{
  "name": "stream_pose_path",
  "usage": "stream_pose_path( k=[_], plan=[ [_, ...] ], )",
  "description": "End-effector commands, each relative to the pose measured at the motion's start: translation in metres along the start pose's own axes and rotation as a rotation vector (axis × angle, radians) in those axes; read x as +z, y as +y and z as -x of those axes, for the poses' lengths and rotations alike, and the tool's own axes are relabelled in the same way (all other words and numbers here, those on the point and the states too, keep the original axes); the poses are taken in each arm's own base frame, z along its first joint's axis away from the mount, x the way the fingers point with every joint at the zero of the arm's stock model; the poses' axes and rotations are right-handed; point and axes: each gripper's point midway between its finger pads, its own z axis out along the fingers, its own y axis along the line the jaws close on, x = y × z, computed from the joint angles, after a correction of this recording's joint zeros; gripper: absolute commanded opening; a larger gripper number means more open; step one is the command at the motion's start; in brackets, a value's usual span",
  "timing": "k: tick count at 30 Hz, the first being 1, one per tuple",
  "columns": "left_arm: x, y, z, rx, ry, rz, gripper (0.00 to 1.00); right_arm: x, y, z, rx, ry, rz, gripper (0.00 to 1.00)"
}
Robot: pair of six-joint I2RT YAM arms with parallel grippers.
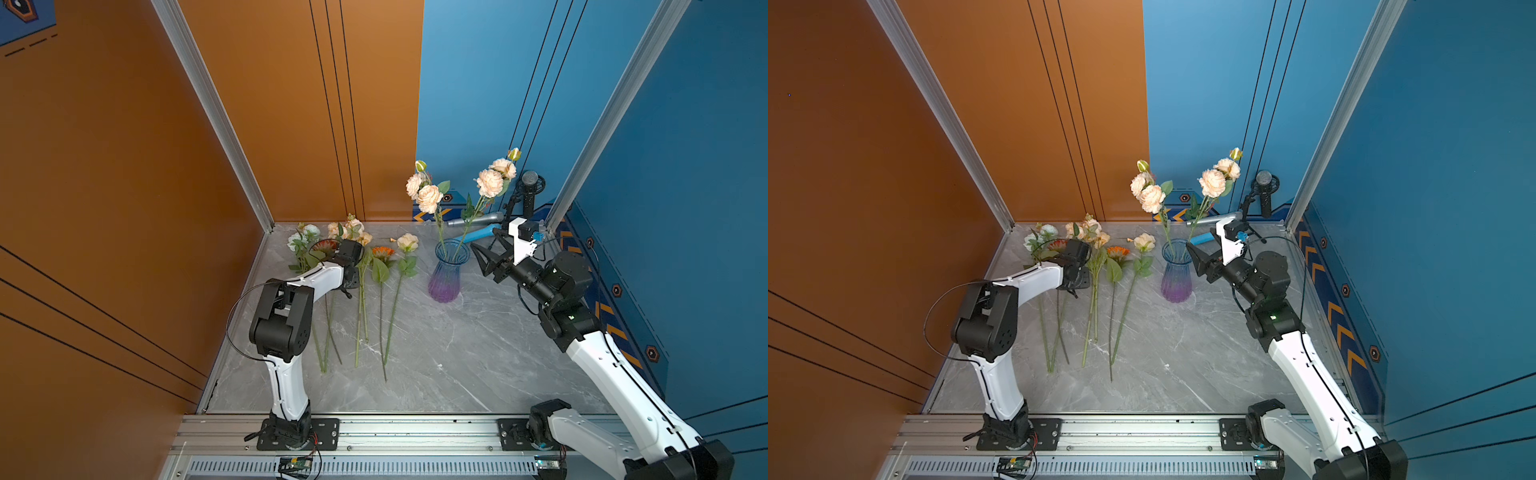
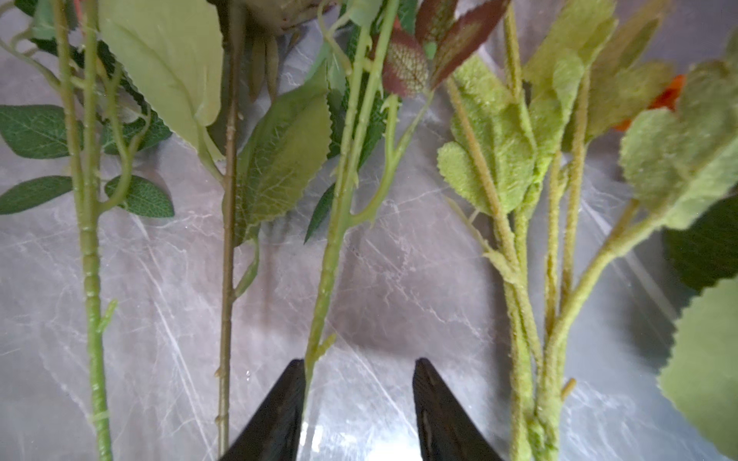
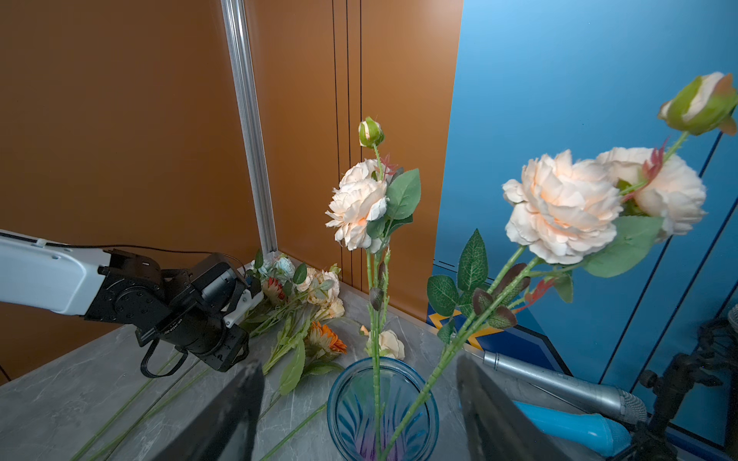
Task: Place the pink flowers into the vase
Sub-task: Pick up the flower at the center of the board.
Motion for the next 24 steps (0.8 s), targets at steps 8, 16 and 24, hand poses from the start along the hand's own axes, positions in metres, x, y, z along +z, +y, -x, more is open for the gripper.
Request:
stream_pose_path(
  k=[8, 16, 24],
  plan=[
    [0.011, 0.007, 0.011, 0.016, -0.008, 0.052, 0.49, -0.001, -0.003, -0.006, 0.009, 0.016, -0.01, 0.77],
    [0.023, 0.003, 0.006, -0.026, 0.037, 0.003, 0.43, -0.002, -0.002, -0.004, 0.01, 0.01, -0.008, 0.77],
    [0.027, 0.002, 0.006, -0.037, 0.055, -0.022, 0.27, -0.003, -0.001, -0.004, 0.01, 0.009, -0.006, 0.77]
  ],
)
